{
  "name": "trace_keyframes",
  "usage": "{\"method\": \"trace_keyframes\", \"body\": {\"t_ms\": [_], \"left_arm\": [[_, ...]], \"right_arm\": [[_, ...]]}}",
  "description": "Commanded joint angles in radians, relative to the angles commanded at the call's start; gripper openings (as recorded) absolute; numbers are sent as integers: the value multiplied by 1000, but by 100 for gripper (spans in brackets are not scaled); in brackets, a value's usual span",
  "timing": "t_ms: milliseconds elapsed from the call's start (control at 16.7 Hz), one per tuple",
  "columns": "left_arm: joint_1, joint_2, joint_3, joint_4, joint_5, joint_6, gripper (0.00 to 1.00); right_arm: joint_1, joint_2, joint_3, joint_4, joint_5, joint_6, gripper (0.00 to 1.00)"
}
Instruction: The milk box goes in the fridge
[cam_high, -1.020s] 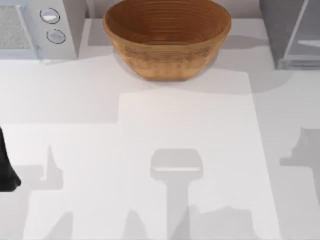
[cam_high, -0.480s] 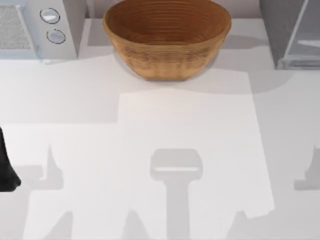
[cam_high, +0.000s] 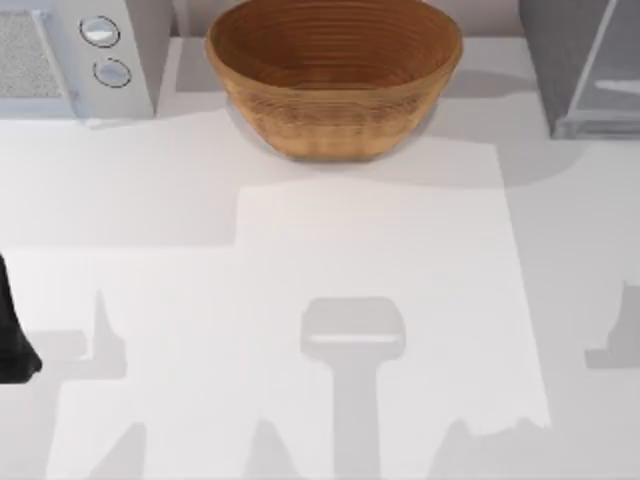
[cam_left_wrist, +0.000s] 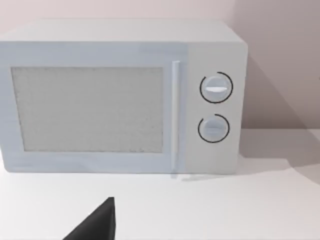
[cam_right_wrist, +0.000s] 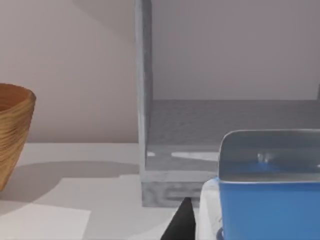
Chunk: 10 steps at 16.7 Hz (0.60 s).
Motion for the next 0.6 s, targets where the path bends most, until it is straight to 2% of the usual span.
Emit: {"method": "trace_keyframes", "body": {"t_ms": [240, 600], "left_arm": [[0, 0, 0, 0, 0, 0, 100], [0, 0, 0, 0, 0, 0, 100]], "right_arm": [[-35, 265, 129, 158, -36, 4, 0], [-116, 862, 395, 487, -103, 4, 0]]}}
